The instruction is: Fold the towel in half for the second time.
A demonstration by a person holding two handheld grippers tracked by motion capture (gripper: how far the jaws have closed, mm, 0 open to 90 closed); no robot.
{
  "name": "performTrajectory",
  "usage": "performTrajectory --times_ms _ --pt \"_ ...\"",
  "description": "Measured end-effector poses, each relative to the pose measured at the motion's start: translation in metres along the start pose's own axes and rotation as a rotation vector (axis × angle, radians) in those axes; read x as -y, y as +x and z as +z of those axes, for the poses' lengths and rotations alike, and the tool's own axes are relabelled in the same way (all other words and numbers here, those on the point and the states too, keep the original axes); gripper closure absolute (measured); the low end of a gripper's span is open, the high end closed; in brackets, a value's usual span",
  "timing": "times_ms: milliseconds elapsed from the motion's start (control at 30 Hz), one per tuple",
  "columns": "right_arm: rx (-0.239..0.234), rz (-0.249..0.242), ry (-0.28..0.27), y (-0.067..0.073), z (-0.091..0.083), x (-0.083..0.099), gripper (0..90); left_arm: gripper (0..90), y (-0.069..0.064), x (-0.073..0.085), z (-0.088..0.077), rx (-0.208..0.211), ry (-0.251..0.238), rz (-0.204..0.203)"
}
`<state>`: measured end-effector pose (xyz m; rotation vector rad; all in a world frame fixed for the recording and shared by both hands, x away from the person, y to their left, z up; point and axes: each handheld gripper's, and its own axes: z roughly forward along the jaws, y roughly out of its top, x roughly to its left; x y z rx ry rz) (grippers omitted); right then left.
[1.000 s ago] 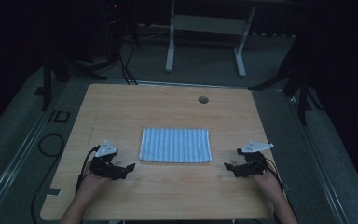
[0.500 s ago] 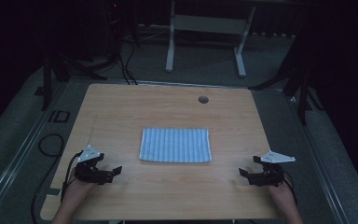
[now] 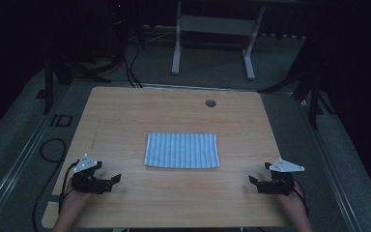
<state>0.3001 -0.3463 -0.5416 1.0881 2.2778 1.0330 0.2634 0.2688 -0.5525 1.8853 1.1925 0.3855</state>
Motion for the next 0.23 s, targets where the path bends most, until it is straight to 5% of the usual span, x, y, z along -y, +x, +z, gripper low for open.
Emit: performTrajectory --times_ms 233 --pt "0.006 -0.001 0.006 0.0006 0.0003 -0.0019 12.0 1.8 -0.001 0.0015 0.0015 -0.001 0.007 0.01"
